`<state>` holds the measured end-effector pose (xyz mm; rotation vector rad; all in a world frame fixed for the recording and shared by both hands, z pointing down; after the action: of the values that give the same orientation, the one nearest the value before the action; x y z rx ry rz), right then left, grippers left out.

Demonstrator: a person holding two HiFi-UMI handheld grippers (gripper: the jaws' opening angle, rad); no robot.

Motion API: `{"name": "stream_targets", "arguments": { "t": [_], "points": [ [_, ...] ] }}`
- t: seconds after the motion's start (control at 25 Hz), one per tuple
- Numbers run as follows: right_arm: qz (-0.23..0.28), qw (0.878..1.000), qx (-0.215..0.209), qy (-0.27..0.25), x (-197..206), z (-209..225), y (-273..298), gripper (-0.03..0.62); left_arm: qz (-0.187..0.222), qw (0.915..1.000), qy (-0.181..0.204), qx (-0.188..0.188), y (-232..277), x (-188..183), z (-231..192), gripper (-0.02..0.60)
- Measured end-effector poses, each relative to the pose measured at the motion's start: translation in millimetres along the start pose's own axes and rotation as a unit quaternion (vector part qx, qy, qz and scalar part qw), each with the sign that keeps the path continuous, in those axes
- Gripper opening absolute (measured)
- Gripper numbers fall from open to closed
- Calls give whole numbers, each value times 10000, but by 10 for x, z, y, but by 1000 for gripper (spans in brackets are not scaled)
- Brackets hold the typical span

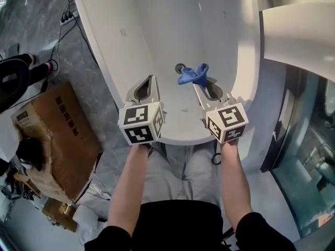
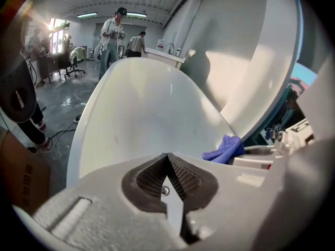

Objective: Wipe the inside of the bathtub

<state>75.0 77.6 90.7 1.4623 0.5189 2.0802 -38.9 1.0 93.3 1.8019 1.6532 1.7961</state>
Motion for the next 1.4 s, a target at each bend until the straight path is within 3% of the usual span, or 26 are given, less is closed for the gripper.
{"name": "stream_targets", "arguments": {
  "t": [0.2, 0.44, 0.68, 0.92, 1.4],
  "points": [
    [-507, 9984, -176, -156, 649, 210, 484, 66, -282, 9995, -112, -1, 567, 483, -207, 2],
    [-693, 9971, -227, -222, 1095, 468, 977, 66, -585, 9982, 27, 132, 1082, 941, -335, 2],
    [-1004, 9941, -309, -275, 1470, 659, 1378, 66, -791, 9966, 78, -207, 1391, 1276, -526, 2],
    [-1560, 9861, -330, -474, 1870, 878, 1839, 66, -1003, 9948, 50, -142, 1813, 1526, -673, 2],
    [-2497, 9636, -421, -853, 2681, 1119, 2491, 66, -1428, 9887, -427, -187, 2301, 1977, -936, 2]
  ]
}}
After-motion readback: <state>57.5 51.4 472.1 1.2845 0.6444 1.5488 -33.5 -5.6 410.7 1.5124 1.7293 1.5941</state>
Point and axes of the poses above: the fingertips, and each gripper's own axes: y forward along the fingers, z to its right, x out of its underside, the point moved 1 cm from there along -y, backward along the fingers, and after that the axes turned 5 degrees about z, right-handed, at the moved point
